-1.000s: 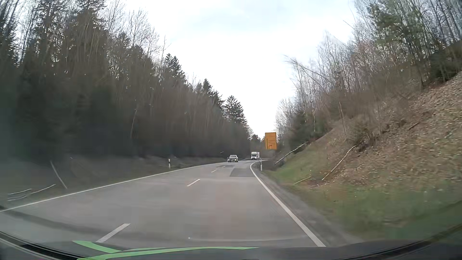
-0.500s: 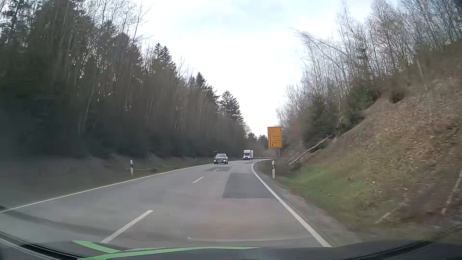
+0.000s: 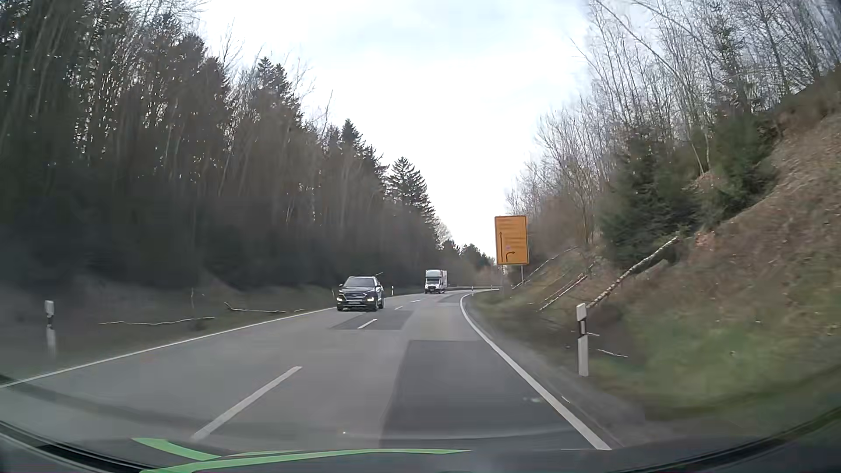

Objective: Follow the waypoints while adhering to traffic rules and regulations

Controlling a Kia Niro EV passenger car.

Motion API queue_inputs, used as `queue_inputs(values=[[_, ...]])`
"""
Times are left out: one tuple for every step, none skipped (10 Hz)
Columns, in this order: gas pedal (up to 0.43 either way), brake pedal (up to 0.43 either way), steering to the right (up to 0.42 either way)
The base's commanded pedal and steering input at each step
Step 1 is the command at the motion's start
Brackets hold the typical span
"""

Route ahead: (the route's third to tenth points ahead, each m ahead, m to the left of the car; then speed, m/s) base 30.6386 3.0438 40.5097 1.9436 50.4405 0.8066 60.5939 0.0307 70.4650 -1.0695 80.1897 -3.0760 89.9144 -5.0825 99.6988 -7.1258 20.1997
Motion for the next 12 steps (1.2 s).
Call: queue_inputs(values=[[0.248, 0.000, 0.012], [0.248, 0.000, 0.012], [0.248, 0.000, 0.012], [0.248, 0.000, 0.012], [0.248, 0.000, 0.012], [0.248, 0.000, 0.013], [0.248, 0.000, 0.012], [0.248, 0.000, 0.012], [0.248, 0.000, 0.013], [0.248, 0.000, 0.012], [0.248, 0.000, 0.012], [0.248, 0.000, 0.012]])
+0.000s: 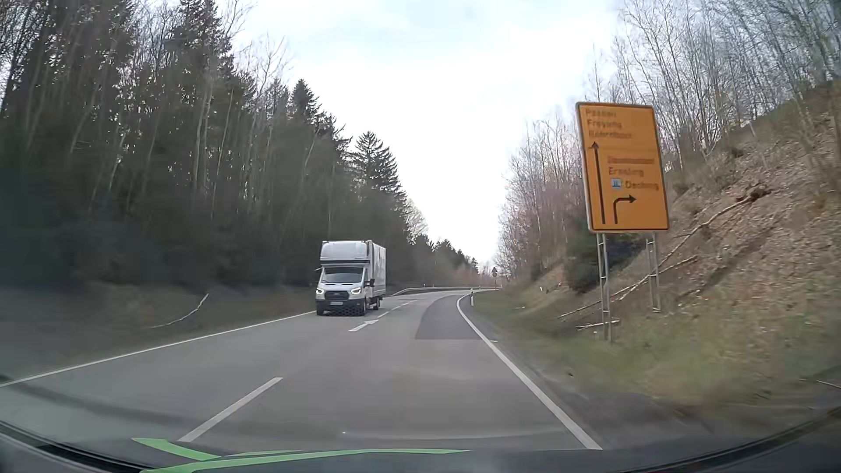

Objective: Follow the waypoints while adhering to traffic rules and regulations

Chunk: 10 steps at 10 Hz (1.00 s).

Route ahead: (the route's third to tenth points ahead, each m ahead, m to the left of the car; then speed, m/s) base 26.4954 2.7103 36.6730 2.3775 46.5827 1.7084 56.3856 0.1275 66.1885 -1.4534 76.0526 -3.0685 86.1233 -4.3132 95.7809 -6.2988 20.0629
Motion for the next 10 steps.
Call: queue_inputs(values=[[0.248, 0.000, 0.012], [0.248, 0.000, 0.012], [0.248, 0.000, 0.011], [0.248, 0.000, 0.011], [0.248, 0.000, 0.011], [0.248, 0.000, 0.011], [0.248, 0.000, 0.011], [0.248, 0.000, 0.011], [0.248, 0.000, 0.011], [0.248, 0.000, 0.011]])
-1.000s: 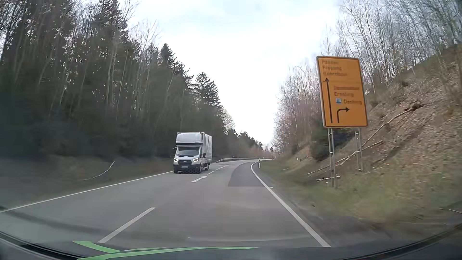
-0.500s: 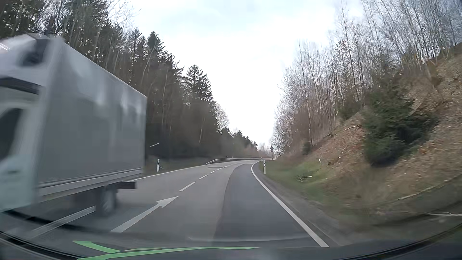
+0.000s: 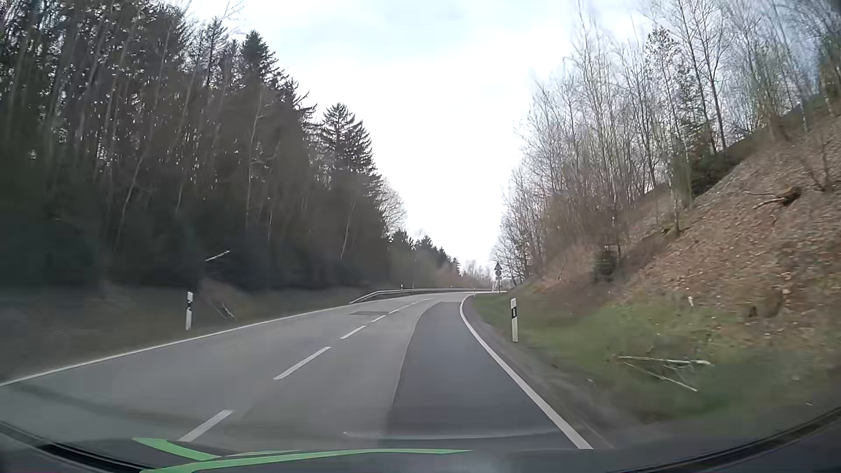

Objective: Follow the waypoints while adhering to traffic rules and regulations

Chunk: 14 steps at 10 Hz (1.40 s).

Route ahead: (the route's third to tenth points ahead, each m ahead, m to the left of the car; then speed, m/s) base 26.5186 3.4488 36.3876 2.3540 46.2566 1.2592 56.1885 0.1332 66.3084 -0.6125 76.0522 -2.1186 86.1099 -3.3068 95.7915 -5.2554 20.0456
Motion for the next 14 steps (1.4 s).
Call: queue_inputs(values=[[0.248, 0.000, 0.011], [0.248, 0.000, 0.011], [0.248, 0.000, 0.011], [0.248, 0.000, 0.011], [0.248, 0.000, 0.011], [0.248, 0.000, 0.011], [0.248, 0.000, 0.011], [0.248, 0.000, 0.011], [0.248, 0.000, 0.011], [0.248, 0.000, 0.012], [0.248, 0.000, 0.012], [0.248, 0.000, 0.011], [0.248, 0.000, 0.012], [0.248, 0.000, 0.012]])
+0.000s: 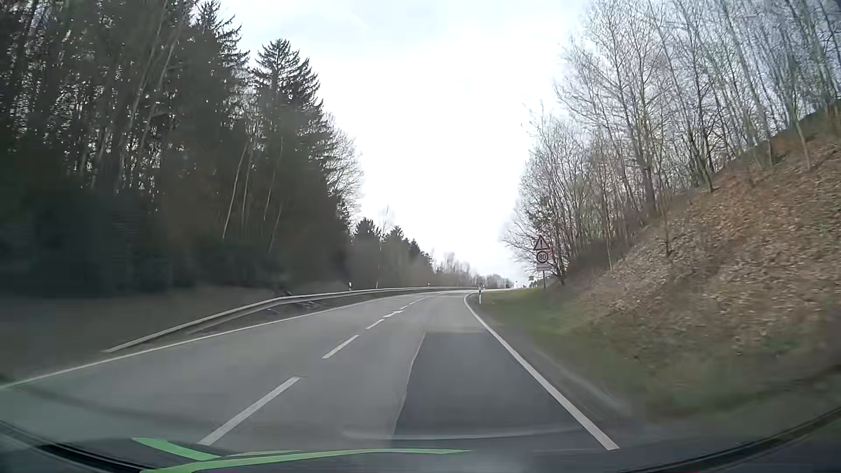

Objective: Follow the waypoints while adhering to traffic rules and regulations

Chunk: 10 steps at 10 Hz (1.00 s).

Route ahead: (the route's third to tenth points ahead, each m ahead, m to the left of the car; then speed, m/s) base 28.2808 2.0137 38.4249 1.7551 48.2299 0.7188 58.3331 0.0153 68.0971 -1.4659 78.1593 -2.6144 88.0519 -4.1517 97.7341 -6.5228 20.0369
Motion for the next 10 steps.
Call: queue_inputs(values=[[0.248, 0.000, 0.012], [0.248, 0.000, 0.012], [0.248, 0.000, 0.013], [0.248, 0.000, 0.013], [0.248, 0.000, 0.013], [0.248, 0.000, 0.013], [0.248, 0.000, 0.013], [0.248, 0.000, 0.013], [0.248, 0.000, 0.013], [0.248, 0.000, 0.013]])
